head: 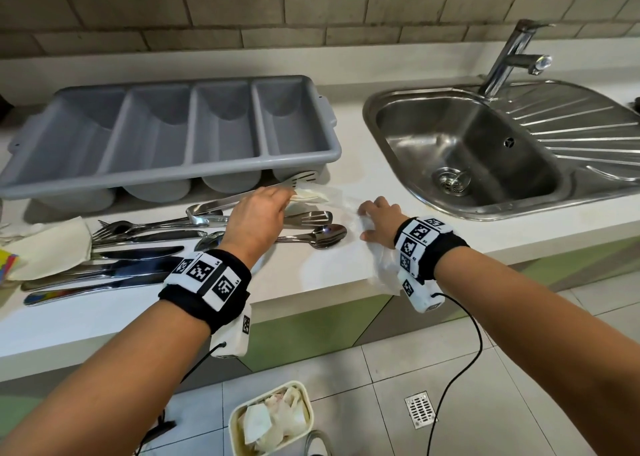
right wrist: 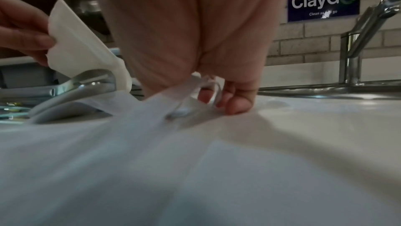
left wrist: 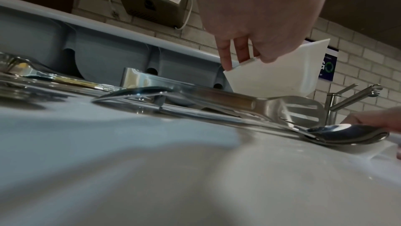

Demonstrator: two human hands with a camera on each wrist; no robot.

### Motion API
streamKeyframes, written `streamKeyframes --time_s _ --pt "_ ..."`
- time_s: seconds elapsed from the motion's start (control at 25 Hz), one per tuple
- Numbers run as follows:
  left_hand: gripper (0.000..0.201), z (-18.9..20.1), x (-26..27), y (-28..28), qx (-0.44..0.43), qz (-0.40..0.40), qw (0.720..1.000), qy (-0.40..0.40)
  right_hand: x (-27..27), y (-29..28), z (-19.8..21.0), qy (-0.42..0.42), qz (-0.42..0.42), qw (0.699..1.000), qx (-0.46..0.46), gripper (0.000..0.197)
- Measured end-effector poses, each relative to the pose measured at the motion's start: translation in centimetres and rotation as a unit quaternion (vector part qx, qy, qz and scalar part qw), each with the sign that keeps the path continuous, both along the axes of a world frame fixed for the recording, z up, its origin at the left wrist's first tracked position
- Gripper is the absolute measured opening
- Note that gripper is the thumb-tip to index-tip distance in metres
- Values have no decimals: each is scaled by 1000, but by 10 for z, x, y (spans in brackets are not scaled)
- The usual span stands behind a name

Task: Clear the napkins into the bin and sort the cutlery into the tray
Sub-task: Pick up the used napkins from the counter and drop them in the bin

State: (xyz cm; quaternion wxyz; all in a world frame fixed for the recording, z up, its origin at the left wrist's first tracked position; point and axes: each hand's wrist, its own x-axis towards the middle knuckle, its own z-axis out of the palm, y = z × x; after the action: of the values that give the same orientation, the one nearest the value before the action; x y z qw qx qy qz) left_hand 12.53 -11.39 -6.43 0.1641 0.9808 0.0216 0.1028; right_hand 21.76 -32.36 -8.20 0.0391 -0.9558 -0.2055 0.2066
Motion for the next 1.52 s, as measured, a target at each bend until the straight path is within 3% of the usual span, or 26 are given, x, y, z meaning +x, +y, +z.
streamKeyframes --time_s 0.16,0.4,0.52,0.64,0.68,0.76,0.84,1.04,1.16,1.32,1.52 --pt "29 5 -7 0 -43 19 998 -35 3 8 2 14 -12 1000 -2 35" --pt "21 13 -21 6 -81 31 990 -113 -12 -1 6 -45 -38 998 -6 28" --pt "19 15 -34 13 -117 39 982 -143 -26 -6 10 -59 -110 989 77 27" --pt "17 15 -50 20 -151 43 974 -166 -46 -11 19 -102 -178 955 214 8" --pt "16 15 -57 22 -158 44 971 -173 -55 -11 22 -118 -193 940 254 9" --pt "14 16 -76 24 -174 35 965 -192 -81 -5 23 -111 -210 921 308 31" --pt "13 16 -101 25 -194 17 957 -213 -116 5 26 -120 -211 904 352 42" --pt "14 -2 -173 31 -254 -13 941 -223 -205 34 12 -82 -200 897 385 33" --pt "21 -35 -219 44 -259 -10 949 -180 -245 49 -18 -21 -185 910 371 19" --pt "14 -89 -266 58 -242 37 967 -70 -264 64 -80 67 -179 934 303 16" --pt "15 -174 -288 62 -208 138 966 69 -261 75 -166 154 -160 944 245 36"
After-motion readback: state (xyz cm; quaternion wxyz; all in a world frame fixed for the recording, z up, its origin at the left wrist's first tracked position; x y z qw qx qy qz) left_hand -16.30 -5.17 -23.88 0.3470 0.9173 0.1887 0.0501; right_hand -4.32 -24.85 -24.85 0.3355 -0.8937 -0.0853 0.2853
